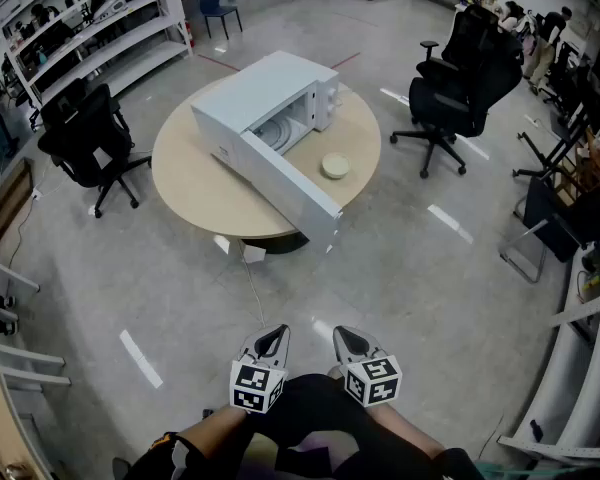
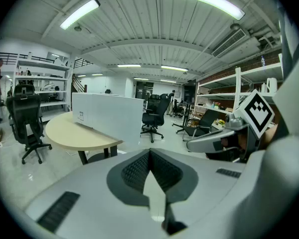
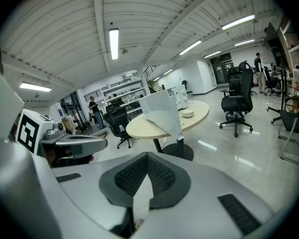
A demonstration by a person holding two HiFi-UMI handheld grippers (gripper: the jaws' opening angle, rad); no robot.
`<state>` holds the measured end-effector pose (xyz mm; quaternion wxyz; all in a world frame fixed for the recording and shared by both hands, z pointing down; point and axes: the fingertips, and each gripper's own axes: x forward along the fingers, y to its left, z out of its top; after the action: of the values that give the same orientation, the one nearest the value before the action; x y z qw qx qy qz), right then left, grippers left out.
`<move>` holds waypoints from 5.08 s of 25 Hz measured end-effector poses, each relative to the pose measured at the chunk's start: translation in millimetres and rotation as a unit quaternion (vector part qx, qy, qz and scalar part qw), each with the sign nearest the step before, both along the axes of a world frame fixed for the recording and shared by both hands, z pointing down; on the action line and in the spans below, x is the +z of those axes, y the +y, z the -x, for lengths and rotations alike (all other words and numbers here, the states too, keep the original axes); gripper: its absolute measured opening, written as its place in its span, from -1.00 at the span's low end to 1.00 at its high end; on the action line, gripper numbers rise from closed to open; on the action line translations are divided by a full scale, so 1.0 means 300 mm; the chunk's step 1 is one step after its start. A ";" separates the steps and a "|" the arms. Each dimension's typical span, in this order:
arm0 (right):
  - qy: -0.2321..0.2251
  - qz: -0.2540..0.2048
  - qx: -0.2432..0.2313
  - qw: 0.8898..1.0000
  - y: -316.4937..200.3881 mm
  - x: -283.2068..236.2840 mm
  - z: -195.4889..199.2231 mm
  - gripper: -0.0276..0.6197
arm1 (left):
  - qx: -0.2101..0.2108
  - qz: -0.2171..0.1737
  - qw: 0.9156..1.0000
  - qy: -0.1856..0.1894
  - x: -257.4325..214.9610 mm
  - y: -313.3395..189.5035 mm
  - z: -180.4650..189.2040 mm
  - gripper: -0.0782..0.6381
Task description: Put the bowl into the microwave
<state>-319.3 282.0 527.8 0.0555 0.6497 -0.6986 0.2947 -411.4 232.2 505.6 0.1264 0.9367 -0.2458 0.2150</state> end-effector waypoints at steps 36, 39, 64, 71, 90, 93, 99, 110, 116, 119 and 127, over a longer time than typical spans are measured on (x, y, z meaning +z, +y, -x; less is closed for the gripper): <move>0.028 -0.017 0.052 0.998 0.285 0.008 -0.504 -0.87 | 0.050 -0.005 0.999 -0.001 0.057 0.256 -0.541 -0.65; 0.039 -0.008 0.063 0.997 0.290 0.000 -0.547 -0.87 | 0.066 -0.003 0.998 0.006 0.056 0.251 -0.594 -0.65; 0.025 0.028 0.027 0.999 -0.153 0.115 -0.860 -0.87 | 0.078 0.013 0.997 -0.005 0.153 -0.138 -0.969 -0.65; 0.022 0.034 0.020 0.999 -0.282 0.111 -0.938 -0.87 | 0.079 0.020 0.997 -0.003 0.150 -0.254 -1.066 -0.65; 0.076 0.039 -0.003 0.996 -0.468 0.044 -1.129 -0.87 | 0.066 0.002 0.997 0.041 0.084 -0.449 -1.260 -0.65; 0.076 0.029 -0.015 0.997 -0.502 0.037 -1.149 -0.87 | 0.045 -0.003 0.998 0.037 0.088 -0.473 -1.263 -0.65; 0.076 0.013 -0.069 0.995 -0.559 0.031 -1.206 -0.87 | -0.019 -0.012 0.999 0.033 0.072 -0.516 -1.290 -0.65; 0.067 -0.017 -0.148 0.987 -0.606 -0.007 -1.440 -0.87 | -0.102 -0.020 0.994 0.026 0.036 -0.493 -1.497 -0.65; 0.064 -0.029 -0.188 0.980 -0.613 0.005 -1.544 -0.87 | -0.142 -0.026 0.989 0.021 0.053 -0.482 -1.600 -0.65; 0.061 -0.034 -0.202 0.977 -0.615 0.009 -1.589 -0.87 | -0.158 -0.028 0.987 0.019 0.063 -0.471 -1.640 -0.65; 0.045 -0.033 -0.232 0.971 -0.637 0.040 -1.646 -0.87 | -0.198 -0.022 0.980 0.003 0.090 -0.476 -1.675 -0.65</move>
<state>174.6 91.0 539.9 0.1320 0.4842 -0.8361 0.2217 91.0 89.5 532.7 0.1463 0.8725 -0.4311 0.1773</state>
